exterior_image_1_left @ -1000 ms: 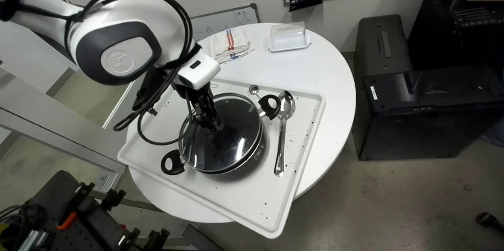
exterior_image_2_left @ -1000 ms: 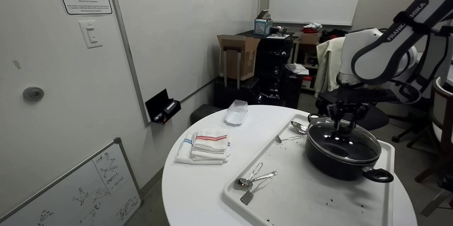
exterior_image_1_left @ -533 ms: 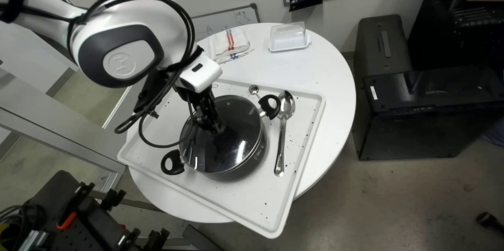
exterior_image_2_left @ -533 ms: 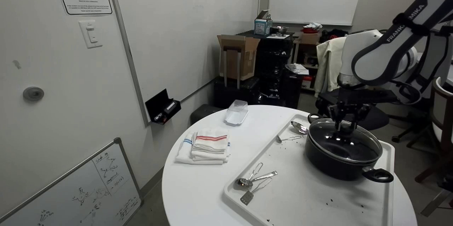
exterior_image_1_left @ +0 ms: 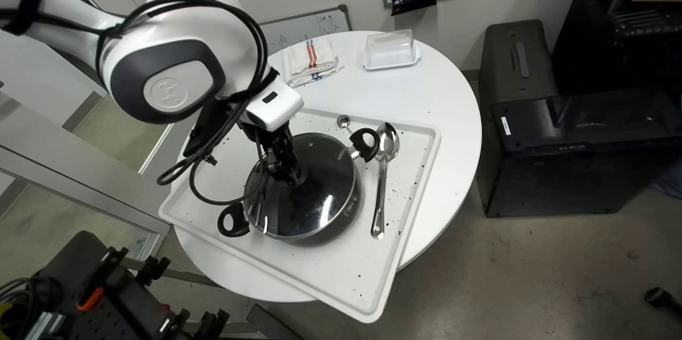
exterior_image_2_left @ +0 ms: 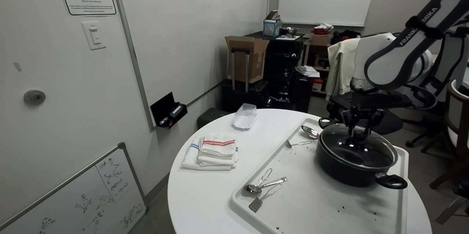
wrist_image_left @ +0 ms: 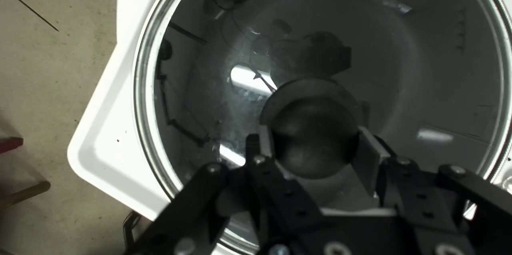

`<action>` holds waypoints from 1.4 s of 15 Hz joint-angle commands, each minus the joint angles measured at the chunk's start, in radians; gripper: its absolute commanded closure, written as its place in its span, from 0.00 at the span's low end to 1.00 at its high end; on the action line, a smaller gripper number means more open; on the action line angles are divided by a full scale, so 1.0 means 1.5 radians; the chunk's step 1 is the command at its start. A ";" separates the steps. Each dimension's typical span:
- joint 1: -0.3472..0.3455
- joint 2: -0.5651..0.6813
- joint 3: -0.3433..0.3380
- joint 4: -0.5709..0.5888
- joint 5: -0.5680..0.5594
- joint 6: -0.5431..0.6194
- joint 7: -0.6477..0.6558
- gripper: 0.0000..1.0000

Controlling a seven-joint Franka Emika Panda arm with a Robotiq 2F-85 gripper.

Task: Place the lid on the pot

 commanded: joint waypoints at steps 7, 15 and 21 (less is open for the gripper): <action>-0.002 0.003 0.005 0.018 0.022 -0.002 -0.007 0.75; -0.003 0.011 0.015 0.022 0.036 0.000 -0.013 0.75; -0.009 0.013 0.018 0.023 0.044 0.002 -0.018 0.24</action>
